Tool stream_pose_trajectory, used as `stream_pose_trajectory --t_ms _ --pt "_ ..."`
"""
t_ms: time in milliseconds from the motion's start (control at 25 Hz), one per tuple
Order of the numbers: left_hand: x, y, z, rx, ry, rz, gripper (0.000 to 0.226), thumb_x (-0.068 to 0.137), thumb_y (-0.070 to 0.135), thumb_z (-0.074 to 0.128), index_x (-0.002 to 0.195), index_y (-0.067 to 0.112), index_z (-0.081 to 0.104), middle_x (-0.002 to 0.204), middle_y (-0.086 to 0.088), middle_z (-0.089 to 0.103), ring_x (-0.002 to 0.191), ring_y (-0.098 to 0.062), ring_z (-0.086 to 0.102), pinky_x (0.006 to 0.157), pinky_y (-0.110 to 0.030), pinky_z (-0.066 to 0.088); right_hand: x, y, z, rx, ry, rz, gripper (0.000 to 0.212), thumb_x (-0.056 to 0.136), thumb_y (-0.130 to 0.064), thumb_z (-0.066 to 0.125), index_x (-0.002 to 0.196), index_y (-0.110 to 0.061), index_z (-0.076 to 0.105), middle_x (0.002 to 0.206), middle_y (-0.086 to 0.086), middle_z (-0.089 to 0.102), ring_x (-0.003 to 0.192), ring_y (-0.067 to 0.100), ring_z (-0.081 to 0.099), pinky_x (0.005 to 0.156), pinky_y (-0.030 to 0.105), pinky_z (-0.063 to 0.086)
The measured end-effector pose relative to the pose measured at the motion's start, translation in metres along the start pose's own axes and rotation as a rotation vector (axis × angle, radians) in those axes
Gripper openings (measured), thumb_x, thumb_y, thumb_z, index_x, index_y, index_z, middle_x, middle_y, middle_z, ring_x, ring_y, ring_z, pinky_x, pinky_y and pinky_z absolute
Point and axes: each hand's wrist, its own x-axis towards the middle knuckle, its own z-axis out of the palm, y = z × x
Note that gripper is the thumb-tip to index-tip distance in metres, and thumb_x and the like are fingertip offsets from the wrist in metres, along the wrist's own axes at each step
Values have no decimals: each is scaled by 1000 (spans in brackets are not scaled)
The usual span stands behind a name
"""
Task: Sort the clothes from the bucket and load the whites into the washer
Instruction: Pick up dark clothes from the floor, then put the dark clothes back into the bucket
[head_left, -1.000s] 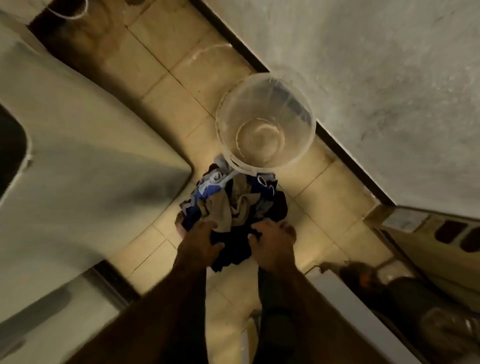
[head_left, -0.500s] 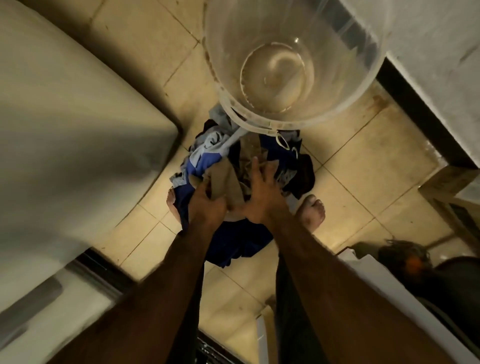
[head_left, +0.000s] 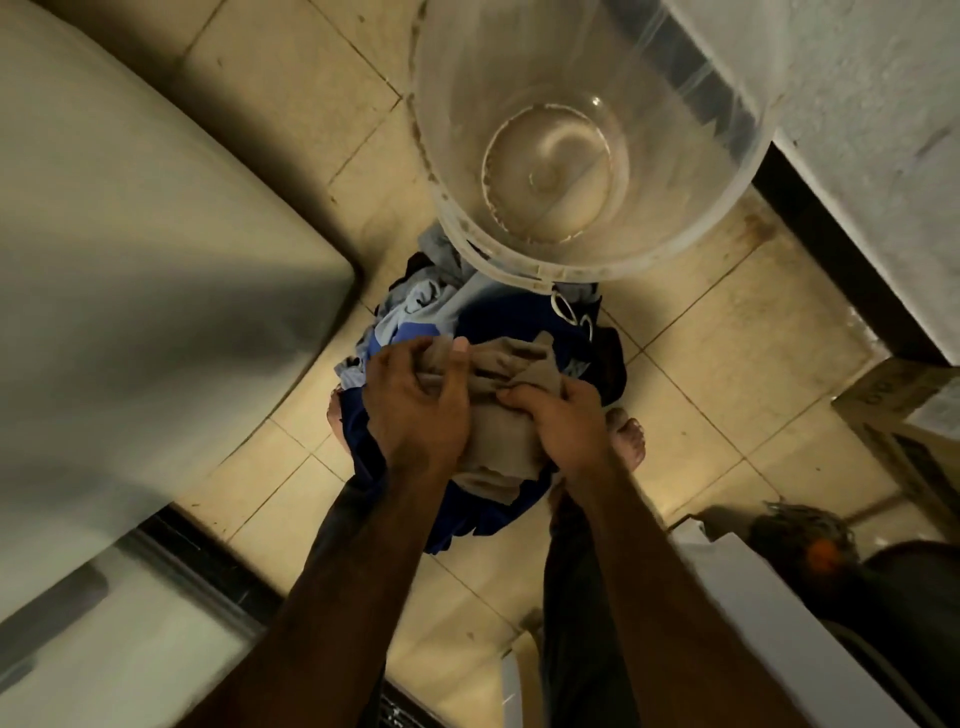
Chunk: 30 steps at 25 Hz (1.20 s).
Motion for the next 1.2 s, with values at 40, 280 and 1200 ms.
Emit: stream_pose_trajectory --t_ms 40,280,1200 --pt "-1 10 -2 -136 -106 -128 55 87 65 60 126 27 60 127 1 62 116 -16 60 106 -42 48 -7 -4 -7 138 -16 48 6 69 -35 81 73 -38 79 78 -10 78 80 16 75 62 23 57" --pt "-26 87 -11 -709 -543 -176 49 96 55 54 132 23 64 128 -5 70 120 -27 66 107 -51 48 -32 -65 -38 602 -208 -80 37 95 -50 60 115 -22 76 116 4 77 107 18 73 84 32 60" --pt "63 -42 62 466 -361 9 37 84 32 71 116 14 65 115 -12 71 108 -33 66 84 -38 52 82 19 15 -223 105 41 28 98 -27 63 71 -20 64 83 3 67 92 29 66 85 38 50"
